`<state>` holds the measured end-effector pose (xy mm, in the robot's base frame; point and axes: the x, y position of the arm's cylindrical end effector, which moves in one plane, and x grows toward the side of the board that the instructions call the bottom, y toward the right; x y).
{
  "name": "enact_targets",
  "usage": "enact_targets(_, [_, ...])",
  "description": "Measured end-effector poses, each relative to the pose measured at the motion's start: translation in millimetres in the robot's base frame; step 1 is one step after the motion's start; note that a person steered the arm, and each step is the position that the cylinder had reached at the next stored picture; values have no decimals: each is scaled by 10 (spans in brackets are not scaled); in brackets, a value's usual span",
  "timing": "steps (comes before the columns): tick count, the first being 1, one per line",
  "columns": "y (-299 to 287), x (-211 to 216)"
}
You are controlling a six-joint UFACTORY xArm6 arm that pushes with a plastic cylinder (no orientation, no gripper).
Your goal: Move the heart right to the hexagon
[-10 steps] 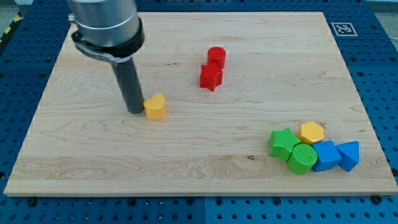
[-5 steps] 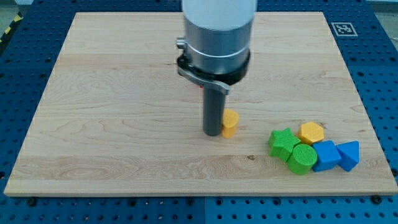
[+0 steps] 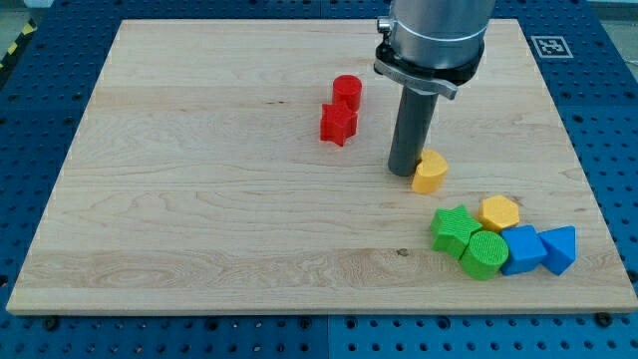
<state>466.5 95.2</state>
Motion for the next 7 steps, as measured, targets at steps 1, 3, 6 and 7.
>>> enact_targets(1, [115,55])
enact_targets(3, [224,230])
enact_targets(6, [1069,172])
enact_targets(7, [1260,145])
